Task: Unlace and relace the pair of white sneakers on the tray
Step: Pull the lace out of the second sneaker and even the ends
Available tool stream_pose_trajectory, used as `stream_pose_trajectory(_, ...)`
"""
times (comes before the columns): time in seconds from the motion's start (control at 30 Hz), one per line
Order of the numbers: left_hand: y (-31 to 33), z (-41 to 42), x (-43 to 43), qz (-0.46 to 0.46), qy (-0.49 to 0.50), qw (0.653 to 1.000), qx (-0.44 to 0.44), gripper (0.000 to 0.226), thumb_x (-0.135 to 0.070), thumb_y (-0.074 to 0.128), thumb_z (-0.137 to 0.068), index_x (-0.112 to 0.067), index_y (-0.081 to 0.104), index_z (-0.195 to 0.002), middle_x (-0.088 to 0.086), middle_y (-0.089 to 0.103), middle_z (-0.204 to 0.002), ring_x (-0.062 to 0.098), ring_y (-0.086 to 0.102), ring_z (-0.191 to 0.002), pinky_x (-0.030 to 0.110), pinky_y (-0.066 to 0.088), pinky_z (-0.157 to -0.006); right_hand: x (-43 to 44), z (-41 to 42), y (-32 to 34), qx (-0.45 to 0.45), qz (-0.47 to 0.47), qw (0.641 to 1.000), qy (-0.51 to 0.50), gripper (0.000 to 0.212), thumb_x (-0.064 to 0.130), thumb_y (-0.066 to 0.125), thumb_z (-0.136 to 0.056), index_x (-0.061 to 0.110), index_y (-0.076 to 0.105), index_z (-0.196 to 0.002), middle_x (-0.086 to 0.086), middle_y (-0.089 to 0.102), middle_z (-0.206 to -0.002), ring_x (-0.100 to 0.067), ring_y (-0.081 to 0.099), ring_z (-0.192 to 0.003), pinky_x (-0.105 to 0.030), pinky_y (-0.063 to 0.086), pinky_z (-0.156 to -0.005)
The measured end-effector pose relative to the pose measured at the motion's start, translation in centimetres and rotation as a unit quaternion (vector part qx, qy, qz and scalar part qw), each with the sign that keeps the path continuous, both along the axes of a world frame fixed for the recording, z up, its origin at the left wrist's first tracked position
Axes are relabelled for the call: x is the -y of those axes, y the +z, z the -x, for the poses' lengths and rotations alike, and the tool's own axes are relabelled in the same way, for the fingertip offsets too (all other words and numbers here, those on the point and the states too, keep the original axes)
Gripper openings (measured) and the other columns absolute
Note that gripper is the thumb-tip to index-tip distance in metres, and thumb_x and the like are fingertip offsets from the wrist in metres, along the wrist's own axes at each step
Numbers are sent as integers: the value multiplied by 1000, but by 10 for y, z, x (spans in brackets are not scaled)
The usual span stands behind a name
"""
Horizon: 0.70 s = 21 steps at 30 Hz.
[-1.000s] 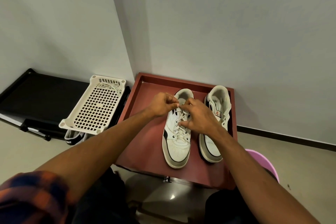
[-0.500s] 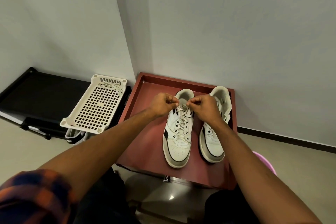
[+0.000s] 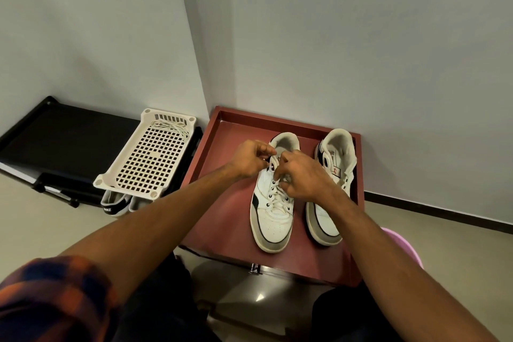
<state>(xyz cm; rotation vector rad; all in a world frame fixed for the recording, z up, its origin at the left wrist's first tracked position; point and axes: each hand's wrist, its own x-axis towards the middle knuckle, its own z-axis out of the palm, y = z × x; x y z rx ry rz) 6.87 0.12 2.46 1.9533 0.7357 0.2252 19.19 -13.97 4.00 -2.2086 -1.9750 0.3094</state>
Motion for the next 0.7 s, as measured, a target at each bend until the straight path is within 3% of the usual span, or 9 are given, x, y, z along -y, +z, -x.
stream_pose_trajectory(0.27, 0, 1, 3, -4, -5, 1000, 3, 33, 10, 76, -76, 0, 74, -108, 5, 70, -111, 11, 64, -93, 6, 49, -75, -10, -2, 10, 27, 39, 999, 25, 13, 30, 78, -84, 23, 78, -94, 6, 60, -103, -14, 51, -100, -35, 50, -73)
stream_pose_trajectory(0.37, 1, 1, 5, 5, 2, 1000, 9, 33, 10, 75, -78, 3, 72, -109, 5, 67, -111, 12, 63, -95, 4, 49, -74, -6, -9, 6, -58, 6, 998, -23, 7, 26, 83, -81, 21, 80, -85, 8, 68, -92, -13, 62, -88, -37, 54, -74)
stream_pose_trajectory(0.47, 1, 2, 6, 23, 11, 999, 20, 32, 10, 75, -79, 5, 71, -110, 7, 68, -111, 8, 63, -87, 4, 49, -73, -2, -17, 5, -280, -66, 941, -178, 7, 21, 86, -81, 18, 80, -80, 7, 74, -75, -6, 68, -69, -23, 55, -67)
stream_pose_trajectory(0.53, -3, 3, 8, 40, 33, 998, 24, 34, 6, 76, -80, 1, 71, -113, 4, 68, -113, 6, 64, -87, 6, 50, -75, -3, -18, 6, -355, -112, 886, -276, 7, 17, 85, -82, 19, 80, -78, 6, 76, -73, -4, 70, -68, -20, 55, -68)
stream_pose_trajectory(0.6, -6, 5, 15, 55, 63, 996, 31, 45, -7, 79, -81, -10, 66, -124, 5, 65, -123, 12, 63, -100, 9, 51, -77, -10, -22, 2, -357, -124, 854, -357, 10, 19, 84, -81, 24, 79, -74, 8, 76, -74, -4, 70, -70, -23, 54, -72)
stream_pose_trajectory(0.7, -14, 11, 34, 126, 93, 986, 49, 54, -22, 85, -77, -40, 55, -119, -4, 63, -123, 10, 62, -110, 23, 53, -90, -25, -25, 2, -304, -88, 855, -410, 17, 22, 83, -77, 23, 75, -63, 8, 71, -65, -10, 68, -69, -29, 53, -71)
